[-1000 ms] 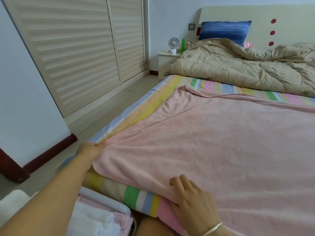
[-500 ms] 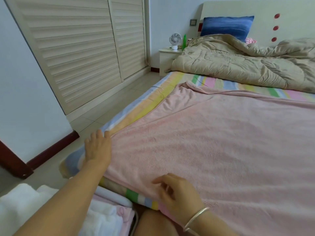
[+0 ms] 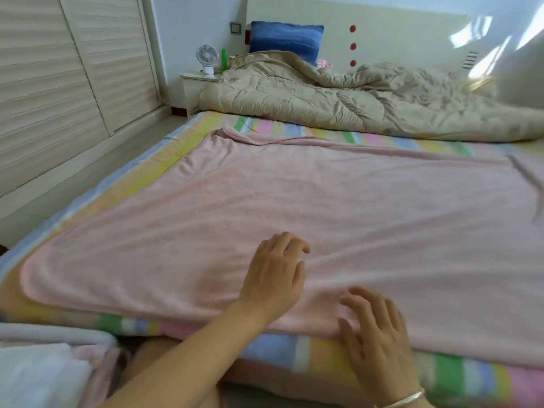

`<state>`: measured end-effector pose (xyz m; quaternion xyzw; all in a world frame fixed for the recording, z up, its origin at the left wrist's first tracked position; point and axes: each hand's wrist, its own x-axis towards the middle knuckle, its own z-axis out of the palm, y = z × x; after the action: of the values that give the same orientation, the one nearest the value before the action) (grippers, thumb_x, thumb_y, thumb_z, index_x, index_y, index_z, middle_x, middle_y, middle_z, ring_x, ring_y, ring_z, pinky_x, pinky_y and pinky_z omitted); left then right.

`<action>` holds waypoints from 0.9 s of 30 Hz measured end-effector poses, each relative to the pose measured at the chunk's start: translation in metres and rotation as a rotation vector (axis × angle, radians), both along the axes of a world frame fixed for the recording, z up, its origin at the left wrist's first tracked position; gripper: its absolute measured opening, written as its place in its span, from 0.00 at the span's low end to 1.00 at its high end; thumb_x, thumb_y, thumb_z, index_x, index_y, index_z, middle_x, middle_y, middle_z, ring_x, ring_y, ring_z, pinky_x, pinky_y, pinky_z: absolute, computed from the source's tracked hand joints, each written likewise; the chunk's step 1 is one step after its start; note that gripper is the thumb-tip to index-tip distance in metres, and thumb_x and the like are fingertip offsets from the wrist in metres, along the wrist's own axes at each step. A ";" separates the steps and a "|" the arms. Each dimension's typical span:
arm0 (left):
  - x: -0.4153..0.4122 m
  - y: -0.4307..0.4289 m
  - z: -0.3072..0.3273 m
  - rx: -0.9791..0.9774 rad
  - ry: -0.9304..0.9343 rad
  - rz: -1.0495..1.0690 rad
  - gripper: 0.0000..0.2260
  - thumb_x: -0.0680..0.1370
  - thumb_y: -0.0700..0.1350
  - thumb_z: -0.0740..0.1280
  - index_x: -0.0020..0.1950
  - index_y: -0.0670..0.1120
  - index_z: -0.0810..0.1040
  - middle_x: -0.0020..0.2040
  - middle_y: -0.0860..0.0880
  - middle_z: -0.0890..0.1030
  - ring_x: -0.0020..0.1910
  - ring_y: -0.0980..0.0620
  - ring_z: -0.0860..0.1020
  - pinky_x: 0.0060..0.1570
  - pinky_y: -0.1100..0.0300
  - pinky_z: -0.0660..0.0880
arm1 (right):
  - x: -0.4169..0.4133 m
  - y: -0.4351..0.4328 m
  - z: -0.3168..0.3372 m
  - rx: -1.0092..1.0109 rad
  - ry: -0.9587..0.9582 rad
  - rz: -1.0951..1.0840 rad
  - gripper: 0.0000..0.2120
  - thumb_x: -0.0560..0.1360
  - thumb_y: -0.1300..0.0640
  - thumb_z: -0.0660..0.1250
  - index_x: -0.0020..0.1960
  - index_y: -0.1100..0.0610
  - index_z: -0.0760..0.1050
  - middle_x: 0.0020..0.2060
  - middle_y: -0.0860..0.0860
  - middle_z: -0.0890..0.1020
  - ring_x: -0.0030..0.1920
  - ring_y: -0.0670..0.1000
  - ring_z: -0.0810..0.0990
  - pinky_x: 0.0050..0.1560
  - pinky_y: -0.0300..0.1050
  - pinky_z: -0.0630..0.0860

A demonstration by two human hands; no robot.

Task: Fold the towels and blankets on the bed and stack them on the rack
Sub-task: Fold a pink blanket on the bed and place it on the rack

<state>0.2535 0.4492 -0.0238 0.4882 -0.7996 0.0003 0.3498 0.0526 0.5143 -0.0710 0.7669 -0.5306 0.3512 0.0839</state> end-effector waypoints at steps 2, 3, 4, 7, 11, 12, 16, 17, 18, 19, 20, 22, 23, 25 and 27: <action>-0.043 0.019 -0.007 -0.109 0.003 -0.147 0.03 0.73 0.42 0.65 0.46 0.46 0.76 0.44 0.49 0.75 0.44 0.48 0.73 0.45 0.56 0.70 | -0.053 0.015 -0.001 -0.059 0.015 -0.159 0.12 0.76 0.48 0.60 0.48 0.54 0.78 0.49 0.52 0.79 0.49 0.58 0.76 0.48 0.53 0.71; -0.059 0.028 -0.012 -0.157 -0.024 -0.226 0.01 0.73 0.42 0.66 0.44 0.46 0.75 0.42 0.49 0.75 0.41 0.47 0.73 0.42 0.55 0.70 | -0.074 0.020 -0.003 -0.072 0.035 -0.218 0.14 0.77 0.47 0.59 0.45 0.55 0.79 0.46 0.52 0.78 0.47 0.58 0.76 0.46 0.53 0.71; -0.073 0.035 -0.019 -0.194 -0.068 -0.297 0.03 0.73 0.43 0.68 0.42 0.46 0.75 0.40 0.49 0.75 0.39 0.47 0.72 0.40 0.55 0.70 | -0.095 0.025 -0.006 -0.078 0.067 -0.255 0.17 0.78 0.46 0.58 0.43 0.55 0.79 0.44 0.52 0.78 0.45 0.58 0.76 0.45 0.53 0.71; -0.105 0.046 -0.039 -0.224 -0.245 -0.408 0.10 0.70 0.51 0.72 0.42 0.48 0.74 0.39 0.50 0.74 0.38 0.50 0.71 0.36 0.56 0.69 | -0.142 0.038 -0.011 -0.034 0.176 -0.283 0.20 0.78 0.41 0.58 0.46 0.54 0.81 0.45 0.51 0.79 0.47 0.57 0.76 0.44 0.53 0.74; -0.120 0.045 -0.048 -0.158 -0.351 -0.353 0.13 0.68 0.53 0.74 0.45 0.49 0.75 0.40 0.51 0.75 0.38 0.52 0.72 0.34 0.60 0.72 | -0.166 0.044 -0.012 -0.020 0.268 -0.302 0.13 0.73 0.50 0.61 0.48 0.55 0.81 0.45 0.51 0.78 0.46 0.55 0.75 0.42 0.51 0.76; -0.120 0.044 -0.048 -0.154 -0.372 -0.345 0.12 0.67 0.49 0.76 0.45 0.49 0.76 0.40 0.51 0.76 0.37 0.51 0.73 0.33 0.60 0.72 | -0.166 0.041 -0.011 -0.018 0.273 -0.294 0.12 0.73 0.52 0.61 0.48 0.55 0.80 0.44 0.51 0.78 0.45 0.54 0.74 0.41 0.50 0.75; -0.126 0.047 -0.039 -0.123 -0.419 -0.365 0.18 0.58 0.43 0.77 0.45 0.47 0.77 0.39 0.51 0.75 0.33 0.52 0.73 0.27 0.61 0.71 | -0.168 0.039 0.003 0.007 0.219 -0.310 0.06 0.71 0.64 0.65 0.44 0.55 0.77 0.36 0.50 0.77 0.35 0.55 0.77 0.32 0.46 0.73; -0.128 0.049 -0.037 -0.119 -0.408 -0.398 0.17 0.59 0.42 0.76 0.45 0.47 0.77 0.37 0.51 0.75 0.31 0.53 0.72 0.25 0.62 0.70 | -0.171 0.041 0.005 0.035 0.158 -0.341 0.10 0.68 0.68 0.69 0.43 0.54 0.77 0.34 0.49 0.77 0.33 0.55 0.77 0.29 0.46 0.72; -0.128 0.050 -0.037 -0.117 -0.411 -0.440 0.16 0.60 0.41 0.74 0.45 0.47 0.77 0.35 0.52 0.74 0.29 0.54 0.71 0.22 0.62 0.69 | -0.173 0.045 0.007 0.065 0.111 -0.362 0.15 0.65 0.71 0.72 0.43 0.54 0.76 0.33 0.49 0.78 0.31 0.54 0.77 0.27 0.45 0.71; -0.127 0.052 -0.039 -0.127 -0.430 -0.477 0.14 0.61 0.39 0.73 0.45 0.47 0.77 0.33 0.53 0.74 0.26 0.55 0.70 0.20 0.63 0.66 | -0.177 0.051 0.006 0.081 0.105 -0.358 0.18 0.63 0.71 0.73 0.44 0.52 0.76 0.32 0.48 0.78 0.30 0.53 0.77 0.26 0.45 0.70; -0.127 0.055 -0.042 -0.150 -0.473 -0.506 0.14 0.61 0.38 0.72 0.44 0.48 0.78 0.32 0.54 0.73 0.24 0.56 0.69 0.18 0.64 0.63 | -0.180 0.058 0.005 0.081 0.131 -0.334 0.18 0.64 0.70 0.73 0.45 0.51 0.74 0.32 0.47 0.78 0.29 0.52 0.76 0.24 0.44 0.69; -0.126 0.062 -0.050 -0.182 -0.567 -0.527 0.14 0.60 0.39 0.71 0.43 0.50 0.77 0.32 0.55 0.72 0.23 0.56 0.68 0.18 0.64 0.58 | -0.183 0.070 0.000 0.051 0.204 -0.272 0.12 0.70 0.64 0.67 0.46 0.49 0.70 0.34 0.46 0.76 0.31 0.50 0.75 0.27 0.40 0.66; -0.126 0.065 -0.054 -0.186 -0.595 -0.525 0.14 0.61 0.40 0.71 0.44 0.50 0.77 0.33 0.54 0.73 0.23 0.56 0.68 0.19 0.64 0.58 | -0.185 0.074 -0.004 0.036 0.228 -0.262 0.07 0.71 0.60 0.63 0.47 0.50 0.71 0.37 0.46 0.75 0.33 0.50 0.74 0.30 0.40 0.67; -0.125 0.068 -0.057 -0.186 -0.583 -0.495 0.11 0.64 0.44 0.69 0.45 0.50 0.77 0.36 0.53 0.73 0.24 0.55 0.68 0.19 0.64 0.59 | -0.186 0.075 -0.013 0.025 0.247 -0.319 0.09 0.70 0.58 0.59 0.48 0.53 0.74 0.42 0.49 0.75 0.40 0.53 0.74 0.36 0.44 0.71; -0.125 0.068 -0.055 -0.183 -0.561 -0.442 0.09 0.67 0.48 0.71 0.44 0.49 0.75 0.37 0.52 0.72 0.24 0.55 0.67 0.18 0.63 0.59 | -0.187 0.069 -0.017 -0.003 0.257 -0.419 0.11 0.68 0.59 0.60 0.48 0.55 0.76 0.46 0.51 0.77 0.44 0.56 0.74 0.39 0.49 0.73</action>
<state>0.1280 0.5175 -0.0789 0.2516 -0.9471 0.1300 0.1507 -0.1340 0.5829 -0.0884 0.6782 -0.6626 0.2267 0.2230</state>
